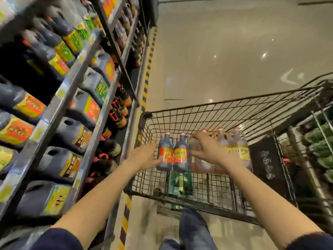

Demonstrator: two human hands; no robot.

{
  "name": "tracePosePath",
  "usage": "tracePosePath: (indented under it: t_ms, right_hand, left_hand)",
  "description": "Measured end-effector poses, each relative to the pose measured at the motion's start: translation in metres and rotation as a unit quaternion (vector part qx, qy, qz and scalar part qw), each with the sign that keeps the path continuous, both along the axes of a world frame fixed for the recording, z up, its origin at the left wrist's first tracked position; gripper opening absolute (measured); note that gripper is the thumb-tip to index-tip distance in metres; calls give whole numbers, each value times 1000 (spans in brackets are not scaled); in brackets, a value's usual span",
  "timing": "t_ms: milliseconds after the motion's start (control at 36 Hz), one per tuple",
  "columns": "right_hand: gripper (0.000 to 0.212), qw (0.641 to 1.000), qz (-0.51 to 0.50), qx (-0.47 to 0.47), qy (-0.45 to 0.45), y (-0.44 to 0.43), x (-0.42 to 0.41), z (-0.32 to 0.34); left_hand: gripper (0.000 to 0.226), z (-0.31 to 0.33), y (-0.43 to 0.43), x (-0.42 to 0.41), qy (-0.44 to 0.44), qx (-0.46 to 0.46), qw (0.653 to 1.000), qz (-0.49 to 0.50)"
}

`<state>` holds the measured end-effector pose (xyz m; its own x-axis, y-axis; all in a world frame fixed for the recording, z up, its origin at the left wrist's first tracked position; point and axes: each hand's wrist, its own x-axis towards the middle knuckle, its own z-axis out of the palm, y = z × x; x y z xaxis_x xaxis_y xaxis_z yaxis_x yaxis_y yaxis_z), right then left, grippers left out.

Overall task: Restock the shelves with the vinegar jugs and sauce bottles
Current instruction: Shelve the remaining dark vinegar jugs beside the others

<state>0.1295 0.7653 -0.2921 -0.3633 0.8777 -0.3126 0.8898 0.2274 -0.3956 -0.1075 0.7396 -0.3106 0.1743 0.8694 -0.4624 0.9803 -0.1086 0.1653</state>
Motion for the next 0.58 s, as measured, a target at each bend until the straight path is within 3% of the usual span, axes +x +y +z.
tracePosePath:
  t_ms: [222,583]
  right_hand:
    - [58,990,-24,-128,58,45,-1,-71]
    - [63,980,-12,-179,89,77,-17,-138]
  left_hand:
    - [60,-71,39,12,-52,-77,992,83]
    - [65,-161,55,13,-98,-134,956,242]
